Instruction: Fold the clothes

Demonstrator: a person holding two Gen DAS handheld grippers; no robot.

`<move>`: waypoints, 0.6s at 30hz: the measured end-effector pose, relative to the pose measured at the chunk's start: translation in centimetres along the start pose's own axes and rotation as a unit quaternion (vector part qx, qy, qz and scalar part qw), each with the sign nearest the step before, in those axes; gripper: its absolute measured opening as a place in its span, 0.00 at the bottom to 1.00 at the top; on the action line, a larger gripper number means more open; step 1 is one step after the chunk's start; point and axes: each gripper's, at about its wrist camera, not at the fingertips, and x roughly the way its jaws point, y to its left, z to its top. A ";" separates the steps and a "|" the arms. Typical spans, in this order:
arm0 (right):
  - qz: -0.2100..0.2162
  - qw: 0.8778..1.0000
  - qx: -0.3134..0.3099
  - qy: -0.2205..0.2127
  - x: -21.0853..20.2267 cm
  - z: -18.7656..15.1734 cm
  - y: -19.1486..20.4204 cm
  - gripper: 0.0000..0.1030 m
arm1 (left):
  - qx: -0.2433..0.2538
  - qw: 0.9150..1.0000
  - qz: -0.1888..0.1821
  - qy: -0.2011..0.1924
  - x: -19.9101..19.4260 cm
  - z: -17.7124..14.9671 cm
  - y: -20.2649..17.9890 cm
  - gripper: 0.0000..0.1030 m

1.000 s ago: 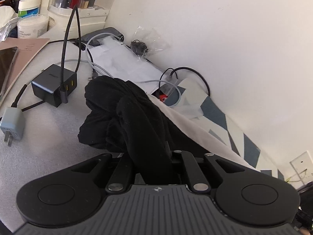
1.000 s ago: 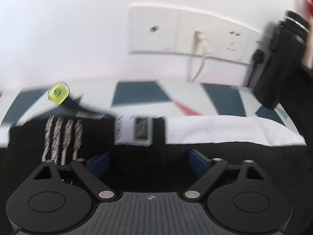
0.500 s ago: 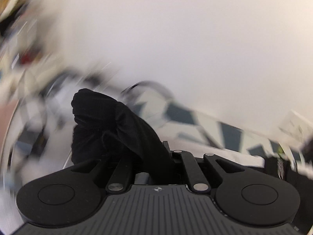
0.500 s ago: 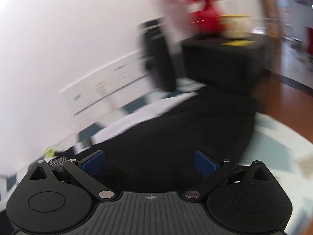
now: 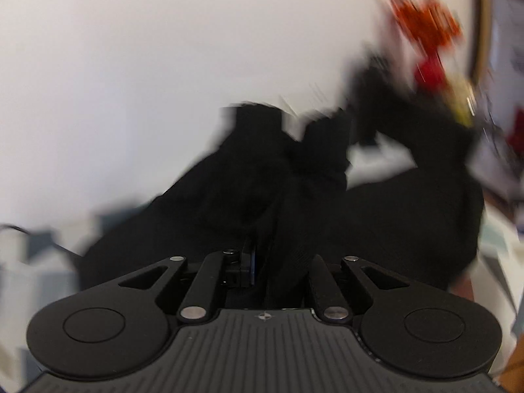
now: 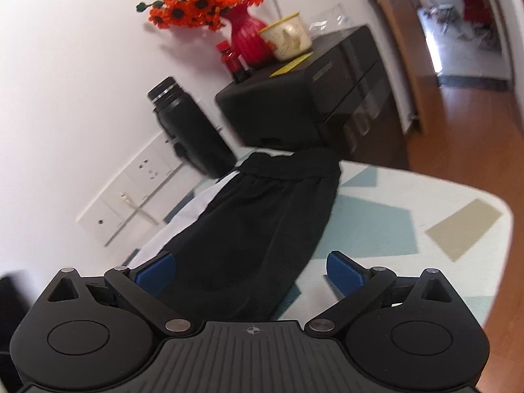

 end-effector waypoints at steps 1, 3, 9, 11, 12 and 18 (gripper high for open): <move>0.009 1.000 0.000 0.009 0.8 0.2 -0.1 0.96 | 0.015 0.999 0.003 0.037 2.4 -0.8 -1.8 0.11; 0.016 0.999 0.000 0.033 1.7 0.2 -0.1 0.96 | 0.048 0.993 0.021 0.107 6.4 -2.4 -5.2 0.12; 0.084 0.992 -0.006 0.090 3.4 0.1 1.8 0.95 | -0.010 0.993 -0.063 0.098 2.3 -1.9 -4.3 0.63; 0.101 0.989 -0.024 0.103 3.9 -0.2 3.1 0.95 | -0.037 0.995 -0.072 0.059 -1.0 -1.3 -2.2 0.64; 0.110 0.987 -0.027 0.111 4.3 -0.5 3.9 0.95 | -0.049 0.995 -0.071 0.040 -2.6 -1.0 -1.1 0.66; 0.171 0.966 0.002 0.192 7.2 -3.0 8.7 0.95 | -0.159 0.986 0.044 0.014 -7.9 -4.3 9.0 0.66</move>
